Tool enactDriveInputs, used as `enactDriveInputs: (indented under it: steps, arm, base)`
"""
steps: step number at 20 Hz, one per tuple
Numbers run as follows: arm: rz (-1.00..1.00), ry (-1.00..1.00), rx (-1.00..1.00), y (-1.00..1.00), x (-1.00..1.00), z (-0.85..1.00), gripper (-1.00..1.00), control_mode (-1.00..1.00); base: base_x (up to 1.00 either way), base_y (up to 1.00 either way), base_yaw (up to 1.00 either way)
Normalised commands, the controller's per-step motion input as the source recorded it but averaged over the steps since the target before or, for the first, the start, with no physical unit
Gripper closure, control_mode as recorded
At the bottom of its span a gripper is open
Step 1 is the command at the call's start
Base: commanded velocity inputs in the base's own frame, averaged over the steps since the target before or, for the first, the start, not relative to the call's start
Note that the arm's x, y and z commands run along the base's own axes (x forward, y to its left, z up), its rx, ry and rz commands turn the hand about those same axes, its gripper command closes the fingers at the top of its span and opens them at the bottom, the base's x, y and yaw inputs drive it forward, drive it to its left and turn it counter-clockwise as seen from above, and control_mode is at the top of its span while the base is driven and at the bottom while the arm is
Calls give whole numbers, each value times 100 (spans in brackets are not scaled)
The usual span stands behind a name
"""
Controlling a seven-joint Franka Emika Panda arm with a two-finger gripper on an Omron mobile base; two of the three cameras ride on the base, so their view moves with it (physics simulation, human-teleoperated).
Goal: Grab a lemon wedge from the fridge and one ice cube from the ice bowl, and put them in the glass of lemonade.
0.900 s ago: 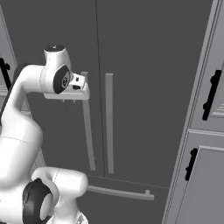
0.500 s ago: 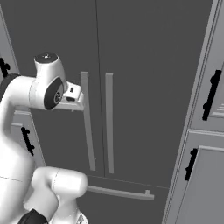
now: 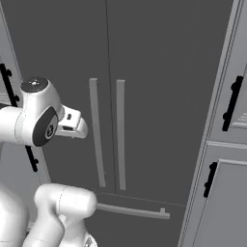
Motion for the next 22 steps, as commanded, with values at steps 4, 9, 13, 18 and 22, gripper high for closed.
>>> enactDriveInputs:
  steps: [4, 9, 13, 18, 22]
  arm:
    - [0, 0, 0, 0, 0, 0, -100, 100]
    - [0, 0, 0, 0, 0, 0, -100, 100]
    - [0, 0, 0, 0, 0, 0, -100, 100]
    - [0, 0, 0, 0, 0, 0, -100, 100]
    - [0, 0, 0, 0, 0, 0, -100, 100]
  base:
    - [-100, 0, -1]
    - [-44, 9, 3]
    - [25, 17, 56]
    - [7, 4, 100]
    - [15, 3, 100]
